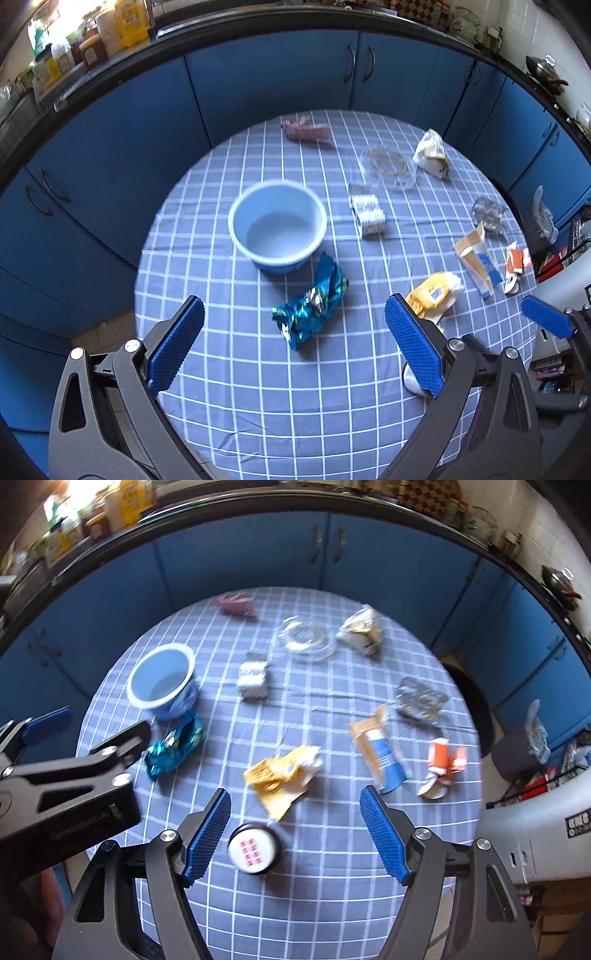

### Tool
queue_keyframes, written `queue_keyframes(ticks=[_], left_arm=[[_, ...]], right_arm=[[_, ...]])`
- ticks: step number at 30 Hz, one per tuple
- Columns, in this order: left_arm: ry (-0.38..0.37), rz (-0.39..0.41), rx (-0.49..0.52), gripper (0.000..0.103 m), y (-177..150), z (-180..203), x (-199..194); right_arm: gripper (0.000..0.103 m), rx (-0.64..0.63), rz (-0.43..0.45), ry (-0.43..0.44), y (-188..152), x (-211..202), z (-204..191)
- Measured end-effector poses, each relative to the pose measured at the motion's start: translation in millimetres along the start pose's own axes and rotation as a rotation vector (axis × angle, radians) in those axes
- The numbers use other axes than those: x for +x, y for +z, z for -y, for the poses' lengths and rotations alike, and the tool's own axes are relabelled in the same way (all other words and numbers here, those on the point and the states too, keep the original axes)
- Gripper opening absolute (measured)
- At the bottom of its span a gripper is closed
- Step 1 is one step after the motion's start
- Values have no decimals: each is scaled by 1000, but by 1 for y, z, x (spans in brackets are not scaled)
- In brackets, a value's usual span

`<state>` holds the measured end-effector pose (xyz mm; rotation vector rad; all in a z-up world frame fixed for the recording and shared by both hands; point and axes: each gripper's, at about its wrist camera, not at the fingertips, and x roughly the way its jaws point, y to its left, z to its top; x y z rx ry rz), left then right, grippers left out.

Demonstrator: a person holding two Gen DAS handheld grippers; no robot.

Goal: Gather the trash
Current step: 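Grasp the blue foil wrapper with the left tool while the right tool grasps the white round lid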

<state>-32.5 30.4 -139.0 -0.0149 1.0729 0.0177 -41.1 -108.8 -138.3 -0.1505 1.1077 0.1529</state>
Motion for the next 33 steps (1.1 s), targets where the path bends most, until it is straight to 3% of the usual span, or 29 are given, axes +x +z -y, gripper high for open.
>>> queue_keyframes(ticks=[8, 14, 24, 33], left_arm=[[6, -4, -2, 91, -24, -3, 28], [5, -5, -7, 90, -30, -2, 42], [-11, 19, 16, 91, -18, 11, 49], [-34, -11, 12, 88, -16, 23, 90]], right_arm=[[61, -52, -13, 40, -33, 33, -18], [43, -38, -13, 67, -44, 49, -17], [43, 46, 60, 2, -26, 34, 9], [43, 111, 81, -99, -24, 40, 40]])
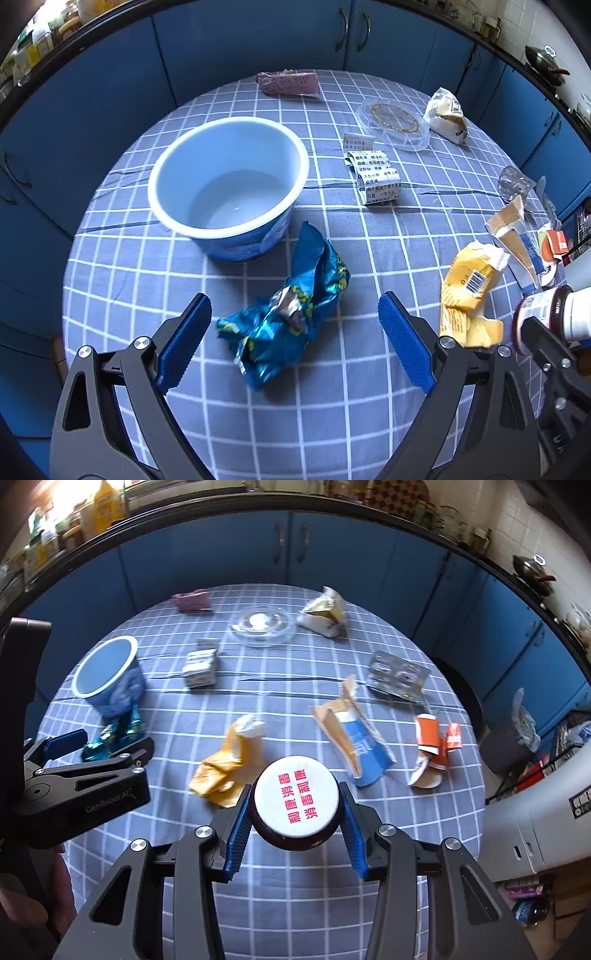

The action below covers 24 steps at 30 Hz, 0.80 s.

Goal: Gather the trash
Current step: 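Grasp the blue foil wrapper with the left tool while the right tool grasps the white round lid, then carry both items to the black bin and open both tools to drop them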

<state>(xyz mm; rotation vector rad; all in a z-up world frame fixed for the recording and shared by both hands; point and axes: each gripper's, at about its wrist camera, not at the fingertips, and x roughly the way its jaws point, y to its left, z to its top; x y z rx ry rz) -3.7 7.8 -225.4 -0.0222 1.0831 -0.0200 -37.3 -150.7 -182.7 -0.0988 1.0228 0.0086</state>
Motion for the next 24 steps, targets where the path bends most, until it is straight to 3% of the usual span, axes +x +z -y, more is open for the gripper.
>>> queue_keyframes(ticks=[4, 7, 11, 17, 24], left_arm=[[21, -1, 37, 77, 2, 6, 8], [9, -3, 69, 54, 5, 11, 6], [-20, -16, 99, 49, 11, 19, -1], [-60, 30, 148, 47, 31, 41, -32], [-87, 131, 195, 47, 85, 88, -51]], right_arm=[[43, 20, -4, -15, 1, 5, 6], [43, 30, -4, -21, 5, 5, 8], [43, 38, 9, -28, 16, -3, 13], [43, 67, 56, -55, 45, -19, 34], [43, 147, 124, -122, 93, -21, 89]])
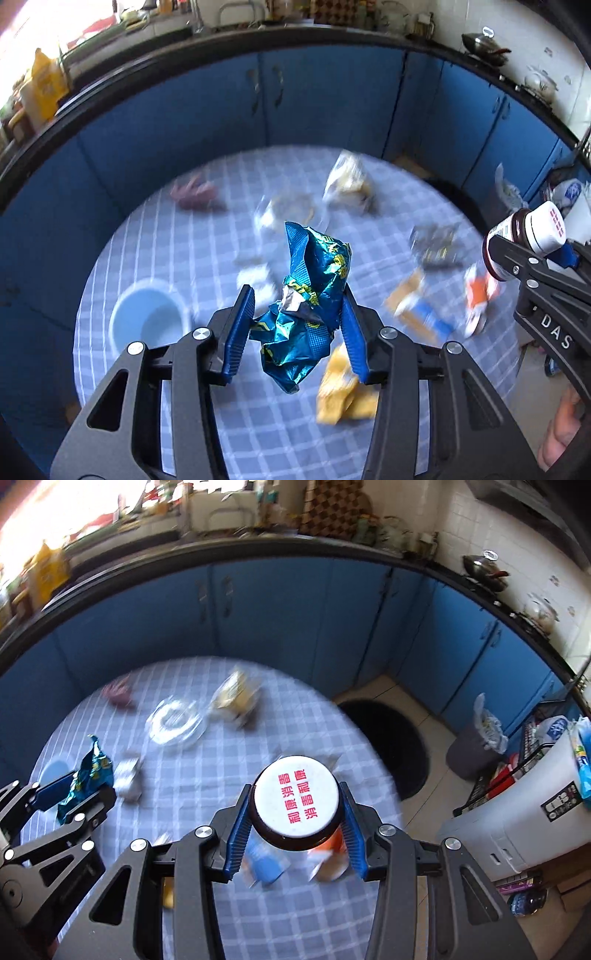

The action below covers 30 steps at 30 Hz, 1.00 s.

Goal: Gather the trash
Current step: 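Carry both items to the black bin and open both tools to drop them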

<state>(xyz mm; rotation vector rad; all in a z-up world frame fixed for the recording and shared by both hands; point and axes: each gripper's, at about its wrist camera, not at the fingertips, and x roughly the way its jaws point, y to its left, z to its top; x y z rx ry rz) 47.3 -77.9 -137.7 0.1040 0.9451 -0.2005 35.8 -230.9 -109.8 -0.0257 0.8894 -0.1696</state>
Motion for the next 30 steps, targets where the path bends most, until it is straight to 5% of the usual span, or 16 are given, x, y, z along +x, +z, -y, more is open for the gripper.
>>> queue_keyframes(ticks=[11, 24, 25, 27, 30], left_arm=[[-24, 50, 56, 47, 82, 73, 40], [-56, 73, 114, 47, 136, 136, 77], [-58, 71, 116, 47, 137, 138, 79], [-61, 66, 120, 47, 140, 144, 83], [-67, 54, 125, 47, 140, 151, 86]], right_arm=[[43, 53, 58, -47, 66, 43, 68], [44, 20, 102, -115, 101, 98, 121], [45, 21, 100, -118, 101, 101, 124], [65, 38, 99, -120, 102, 106, 131], [66, 51, 97, -136, 102, 108, 139]])
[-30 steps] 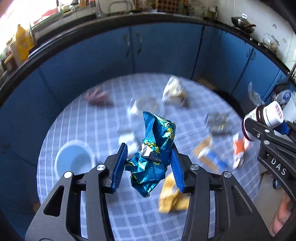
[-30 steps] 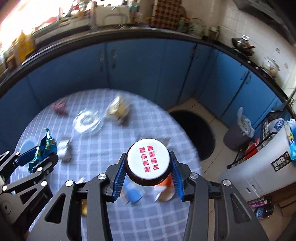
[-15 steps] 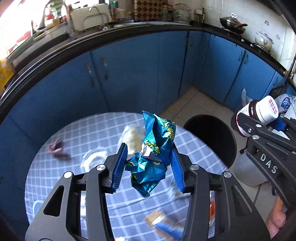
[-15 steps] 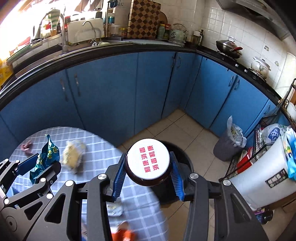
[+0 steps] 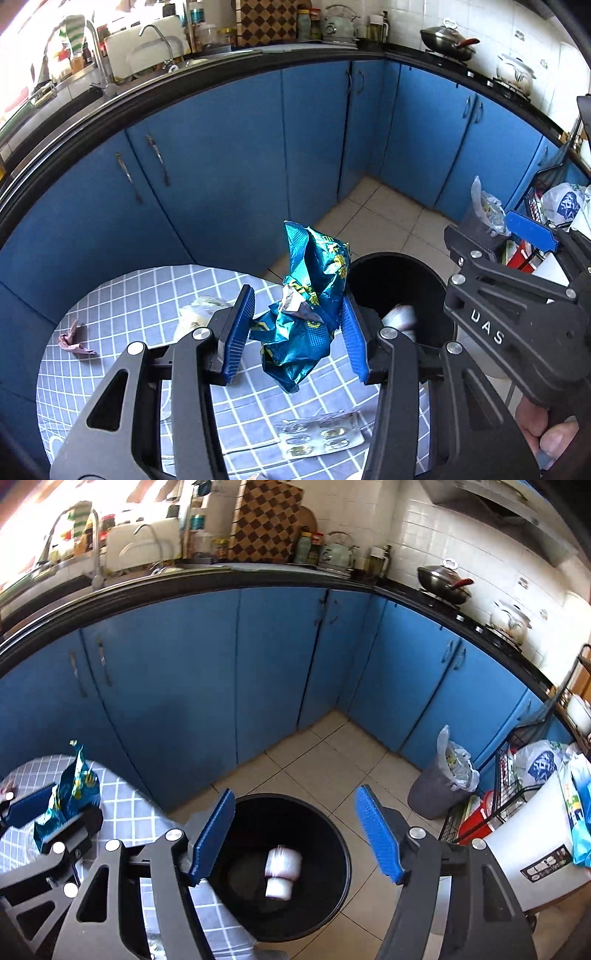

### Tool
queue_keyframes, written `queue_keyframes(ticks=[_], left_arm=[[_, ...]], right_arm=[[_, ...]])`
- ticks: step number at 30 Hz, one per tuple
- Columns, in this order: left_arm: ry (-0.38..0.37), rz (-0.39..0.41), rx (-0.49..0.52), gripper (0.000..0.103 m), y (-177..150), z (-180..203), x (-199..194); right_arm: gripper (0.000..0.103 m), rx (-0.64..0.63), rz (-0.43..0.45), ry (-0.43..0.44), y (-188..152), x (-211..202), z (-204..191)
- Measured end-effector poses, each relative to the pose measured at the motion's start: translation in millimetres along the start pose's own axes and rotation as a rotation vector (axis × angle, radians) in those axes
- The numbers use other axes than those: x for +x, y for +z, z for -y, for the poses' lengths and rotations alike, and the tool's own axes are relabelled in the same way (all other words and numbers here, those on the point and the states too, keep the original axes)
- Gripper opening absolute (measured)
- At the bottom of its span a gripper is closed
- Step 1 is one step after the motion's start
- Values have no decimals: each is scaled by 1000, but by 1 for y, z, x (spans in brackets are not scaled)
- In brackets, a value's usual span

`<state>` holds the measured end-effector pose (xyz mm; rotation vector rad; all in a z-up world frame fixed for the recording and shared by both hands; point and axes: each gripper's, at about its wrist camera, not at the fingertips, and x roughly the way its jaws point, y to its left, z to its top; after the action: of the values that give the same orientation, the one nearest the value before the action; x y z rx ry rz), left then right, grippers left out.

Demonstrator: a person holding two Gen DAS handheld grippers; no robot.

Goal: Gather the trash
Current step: 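Carry both items to the black bin and open both tools to drop them, then grasp the yellow snack bag with the left tool while the right tool grasps the orange box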

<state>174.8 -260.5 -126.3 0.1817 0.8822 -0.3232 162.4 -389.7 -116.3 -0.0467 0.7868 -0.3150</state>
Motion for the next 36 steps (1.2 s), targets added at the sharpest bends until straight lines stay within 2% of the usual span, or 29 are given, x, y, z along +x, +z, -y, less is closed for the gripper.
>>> queue_keyframes(ticks=[13, 17, 19, 21, 24, 28, 36], left_arm=[[-96, -17, 73, 49, 16, 56, 15], [-103, 3, 88, 59, 25, 69, 18], [-99, 14, 89, 70, 28, 72, 19], [-101, 25, 86, 73, 29, 72, 18], [-88, 24, 92, 79, 26, 69, 15], [-68, 8, 86, 79, 17, 58, 11], [25, -5, 28, 79, -14, 4, -11]], right_arm=[[66, 117, -76, -113, -23, 5, 51], [66, 158, -100, -142, -31, 6, 69], [66, 173, -108, -149, -33, 7, 75], [66, 182, -117, -150, -36, 7, 79], [66, 182, -118, -146, -37, 5, 78], [66, 170, -121, -115, -39, 1, 66], [66, 79, -103, 4, -47, -20, 9]])
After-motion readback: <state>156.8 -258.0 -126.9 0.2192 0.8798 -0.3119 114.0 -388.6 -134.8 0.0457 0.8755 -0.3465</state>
